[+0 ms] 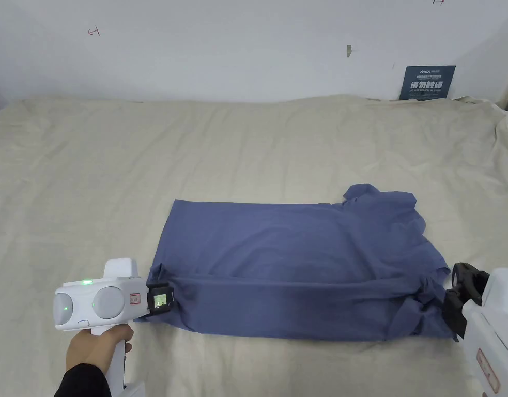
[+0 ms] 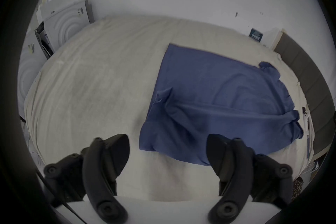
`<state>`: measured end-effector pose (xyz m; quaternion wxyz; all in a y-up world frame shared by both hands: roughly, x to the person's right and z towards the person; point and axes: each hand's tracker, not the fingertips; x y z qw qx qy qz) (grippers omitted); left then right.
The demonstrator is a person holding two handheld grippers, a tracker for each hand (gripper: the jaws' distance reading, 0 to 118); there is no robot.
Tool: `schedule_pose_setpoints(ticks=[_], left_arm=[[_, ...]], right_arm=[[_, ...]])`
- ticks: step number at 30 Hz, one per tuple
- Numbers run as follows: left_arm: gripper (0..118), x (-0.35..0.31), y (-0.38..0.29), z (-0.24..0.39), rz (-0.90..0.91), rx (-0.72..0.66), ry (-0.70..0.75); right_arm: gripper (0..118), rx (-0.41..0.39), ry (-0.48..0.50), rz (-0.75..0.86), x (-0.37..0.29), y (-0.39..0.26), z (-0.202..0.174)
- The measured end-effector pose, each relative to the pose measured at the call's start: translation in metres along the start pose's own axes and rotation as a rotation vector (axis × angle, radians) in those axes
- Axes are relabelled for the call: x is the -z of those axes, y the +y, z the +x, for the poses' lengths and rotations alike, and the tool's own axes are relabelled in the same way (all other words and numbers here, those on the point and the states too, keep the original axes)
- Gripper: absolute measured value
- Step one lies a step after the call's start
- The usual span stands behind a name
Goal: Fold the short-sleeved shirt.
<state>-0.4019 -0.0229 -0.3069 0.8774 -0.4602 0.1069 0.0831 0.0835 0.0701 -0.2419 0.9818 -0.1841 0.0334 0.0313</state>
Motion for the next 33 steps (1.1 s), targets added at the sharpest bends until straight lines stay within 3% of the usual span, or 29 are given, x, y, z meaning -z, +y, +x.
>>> schedule_pose_setpoints(ticks=[5,7,8,9,11,13,14,19,20,21,22,24,25,26,29,33], left_arm=[[93,0.034,0.000,-0.008,-0.076,0.004,0.058],[85,0.043,-0.001,-0.010,-0.090,-0.006,0.057],[75,0.047,-0.002,-0.010,-0.097,-0.009,0.053],[52,0.053,-0.005,-0.012,-0.115,-0.016,0.047],[42,0.057,-0.009,-0.011,-0.155,-0.028,-0.025],[14,0.050,-0.010,-0.007,-0.121,-0.020,0.019],[8,0.050,-0.009,-0.006,-0.112,-0.016,0.004],[4,0.038,-0.006,-0.005,-0.070,0.003,-0.041],[4,0.033,-0.006,-0.005,-0.047,0.005,-0.047],[4,0.027,-0.005,-0.007,-0.029,0.002,-0.060],[4,0.020,-0.003,-0.008,-0.020,0.000,-0.071],[4,0.012,0.000,-0.010,-0.003,0.009,-0.087],[4,0.007,0.002,-0.010,0.002,0.011,-0.095],[4,0.004,0.003,-0.011,0.005,0.011,-0.102],[4,0.003,0.006,-0.012,0.013,-0.001,-0.113],[4,0.006,0.004,-0.011,0.007,-0.012,-0.113]], right_arm=[[0,-0.011,-0.006,-0.040,0.014,-0.007,-0.002],[0,-0.015,-0.009,-0.054,0.018,-0.010,-0.002],[0,-0.015,-0.010,-0.060,0.020,-0.011,-0.002],[0,-0.014,-0.011,-0.068,0.022,-0.013,-0.001],[0,-0.008,-0.011,-0.080,0.024,-0.015,0.000],[0,-0.008,-0.008,-0.089,0.027,-0.017,0.000],[0,-0.008,-0.008,-0.095,0.029,-0.018,0.000],[3,0.048,-0.004,-0.137,0.039,-0.020,0.010],[11,0.075,-0.009,-0.159,0.044,-0.021,0.014],[38,0.089,-0.017,-0.189,0.051,-0.022,0.019],[56,0.111,-0.014,-0.222,0.059,-0.024,0.025],[73,0.148,-0.029,-0.278,0.077,-0.030,0.039],[90,0.167,-0.010,-0.327,0.087,-0.033,0.045],[95,0.175,-0.002,-0.342,0.097,-0.038,0.051],[93,0.170,-0.001,-0.427,0.123,-0.052,0.061],[80,0.197,0.001,-0.523,0.147,-0.069,0.064]])
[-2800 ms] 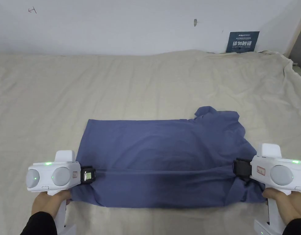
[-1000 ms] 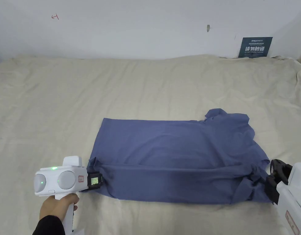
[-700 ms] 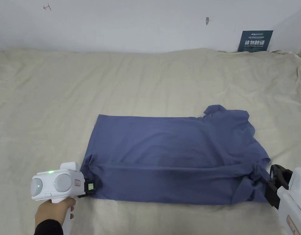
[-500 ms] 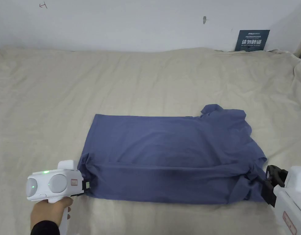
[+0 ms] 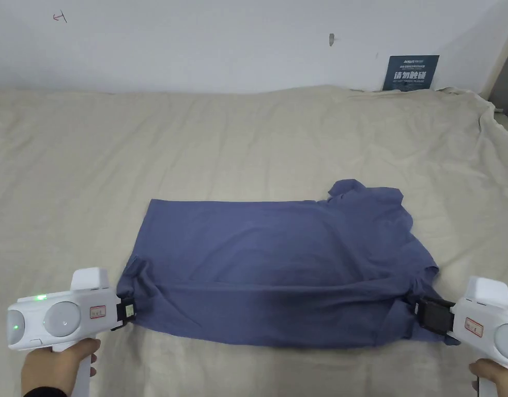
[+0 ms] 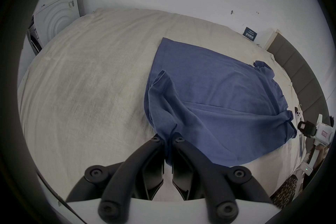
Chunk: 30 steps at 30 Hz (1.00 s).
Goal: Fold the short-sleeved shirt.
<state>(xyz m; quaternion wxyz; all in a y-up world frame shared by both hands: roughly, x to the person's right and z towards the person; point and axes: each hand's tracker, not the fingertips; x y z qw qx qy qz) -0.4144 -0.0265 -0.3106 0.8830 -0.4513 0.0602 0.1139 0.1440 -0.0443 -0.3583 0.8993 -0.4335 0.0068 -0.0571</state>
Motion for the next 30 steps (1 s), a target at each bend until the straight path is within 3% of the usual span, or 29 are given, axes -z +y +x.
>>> schedule_pose_setpoints(ticks=[3,4,5,6,7,21,30], left_arm=[[4,0.003,-0.004,-0.001,-0.013,0.001,0.006],[4,0.005,-0.005,-0.002,-0.017,0.001,0.007],[4,0.006,-0.006,-0.003,-0.018,-0.001,0.008],[4,0.006,-0.007,-0.004,-0.019,-0.005,0.008],[4,0.005,-0.008,-0.005,-0.022,-0.009,0.007],[4,-0.031,-0.034,-0.020,-0.008,-0.084,-0.033],[4,-0.073,-0.103,-0.036,-0.051,-0.093,-0.033]], right_arm=[[73,-0.002,0.008,-0.039,0.011,-0.004,-0.007],[65,0.002,0.011,-0.048,0.014,-0.006,-0.008],[50,0.007,0.012,-0.063,0.017,-0.007,-0.009],[17,0.013,0.009,-0.074,0.018,-0.010,-0.010],[7,0.011,0.007,-0.080,0.017,-0.012,-0.011],[7,-0.078,0.016,0.030,-0.066,-0.036,-0.001],[7,-0.125,0.028,-0.001,-0.102,-0.086,0.020]])
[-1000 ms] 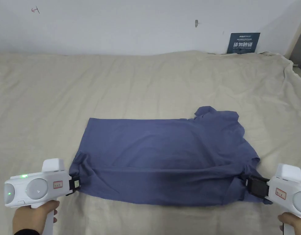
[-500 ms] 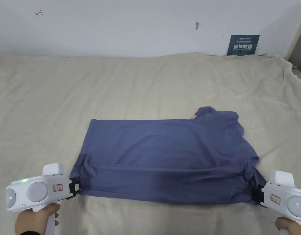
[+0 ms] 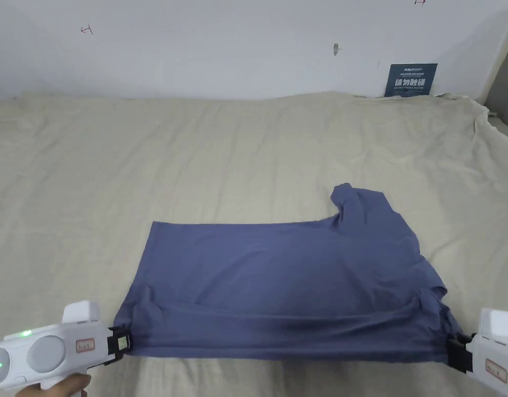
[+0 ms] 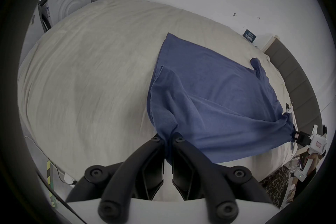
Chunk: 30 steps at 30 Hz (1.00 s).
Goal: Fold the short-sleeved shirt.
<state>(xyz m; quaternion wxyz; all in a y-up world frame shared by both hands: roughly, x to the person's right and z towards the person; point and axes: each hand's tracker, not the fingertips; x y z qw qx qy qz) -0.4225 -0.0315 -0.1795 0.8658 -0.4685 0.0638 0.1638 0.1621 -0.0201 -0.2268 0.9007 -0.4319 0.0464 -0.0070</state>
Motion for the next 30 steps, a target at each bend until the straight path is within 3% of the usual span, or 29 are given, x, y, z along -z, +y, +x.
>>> schedule_pose_setpoints(ticks=[12,14,16,18,24,30], left_arm=[[7,0.031,-0.040,0.006,-0.045,0.041,0.089],[21,0.030,-0.039,0.006,-0.040,0.056,0.100],[51,0.025,-0.038,0.009,-0.030,0.046,0.118],[80,0.012,-0.034,0.014,0.009,0.034,0.117],[85,-0.061,0.001,0.056,0.290,0.069,0.039],[84,-0.117,0.022,0.104,0.565,0.172,0.063]], right_arm=[[8,0.046,-0.063,-0.078,0.036,-0.050,-0.009],[26,0.034,-0.064,-0.075,0.030,-0.047,-0.011],[59,0.035,-0.080,-0.069,0.020,-0.042,-0.012],[72,0.044,-0.066,-0.016,0.004,-0.033,-0.013],[72,0.012,0.011,0.275,-0.069,0.025,-0.038],[72,-0.042,0.045,0.509,-0.126,0.058,-0.077]])
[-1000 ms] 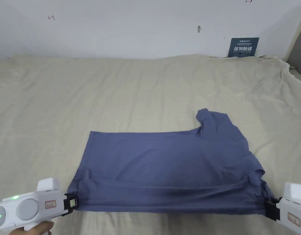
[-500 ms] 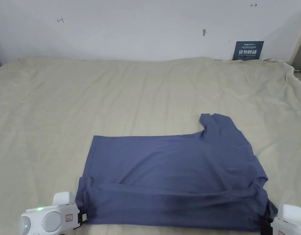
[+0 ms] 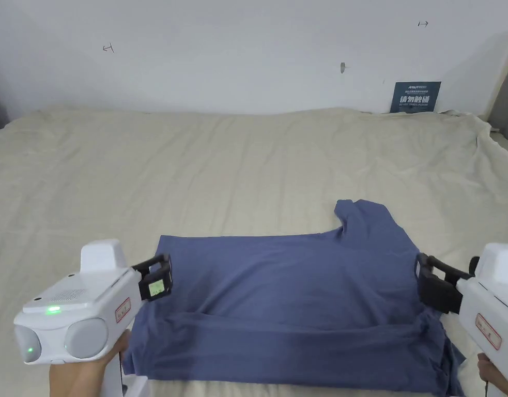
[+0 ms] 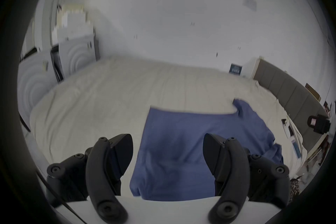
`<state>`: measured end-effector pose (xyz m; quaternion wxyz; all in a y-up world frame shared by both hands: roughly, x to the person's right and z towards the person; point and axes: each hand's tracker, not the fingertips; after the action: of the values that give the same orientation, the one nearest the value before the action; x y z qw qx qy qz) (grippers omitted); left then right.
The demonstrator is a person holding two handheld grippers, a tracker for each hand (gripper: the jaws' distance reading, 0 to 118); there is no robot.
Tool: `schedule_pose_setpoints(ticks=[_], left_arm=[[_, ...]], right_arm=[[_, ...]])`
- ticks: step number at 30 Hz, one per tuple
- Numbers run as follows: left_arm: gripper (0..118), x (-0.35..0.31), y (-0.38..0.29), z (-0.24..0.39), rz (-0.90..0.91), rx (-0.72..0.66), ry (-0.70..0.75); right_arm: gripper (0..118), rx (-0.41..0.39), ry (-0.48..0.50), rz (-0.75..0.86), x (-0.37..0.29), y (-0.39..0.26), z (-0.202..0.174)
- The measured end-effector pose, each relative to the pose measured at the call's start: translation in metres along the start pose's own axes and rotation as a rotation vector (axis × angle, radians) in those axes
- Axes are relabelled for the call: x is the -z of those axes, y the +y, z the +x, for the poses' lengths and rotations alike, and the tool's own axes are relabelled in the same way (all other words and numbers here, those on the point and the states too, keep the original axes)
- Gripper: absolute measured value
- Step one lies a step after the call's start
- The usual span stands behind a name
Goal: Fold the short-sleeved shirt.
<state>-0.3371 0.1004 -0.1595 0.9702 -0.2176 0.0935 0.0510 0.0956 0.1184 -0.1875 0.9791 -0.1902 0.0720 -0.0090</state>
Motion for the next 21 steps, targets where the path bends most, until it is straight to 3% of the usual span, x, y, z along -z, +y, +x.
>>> schedule_pose_setpoints(ticks=[2,5,9,21], left_arm=[[81,-0.008,0.005,0.010,0.089,0.029,0.008],[59,-0.016,0.007,0.022,0.178,0.078,0.019],[0,-0.022,0.003,0.027,0.233,0.039,-0.026],[0,0.017,0.014,0.022,0.146,0.053,-0.082]], right_arm=[[72,-0.044,-0.036,0.062,-0.003,0.005,-0.009],[64,-0.102,-0.078,0.132,-0.008,0.008,-0.020],[1,-0.099,-0.077,0.178,-0.019,0.011,-0.039],[0,-0.104,-0.044,0.191,0.003,0.016,-0.041]])
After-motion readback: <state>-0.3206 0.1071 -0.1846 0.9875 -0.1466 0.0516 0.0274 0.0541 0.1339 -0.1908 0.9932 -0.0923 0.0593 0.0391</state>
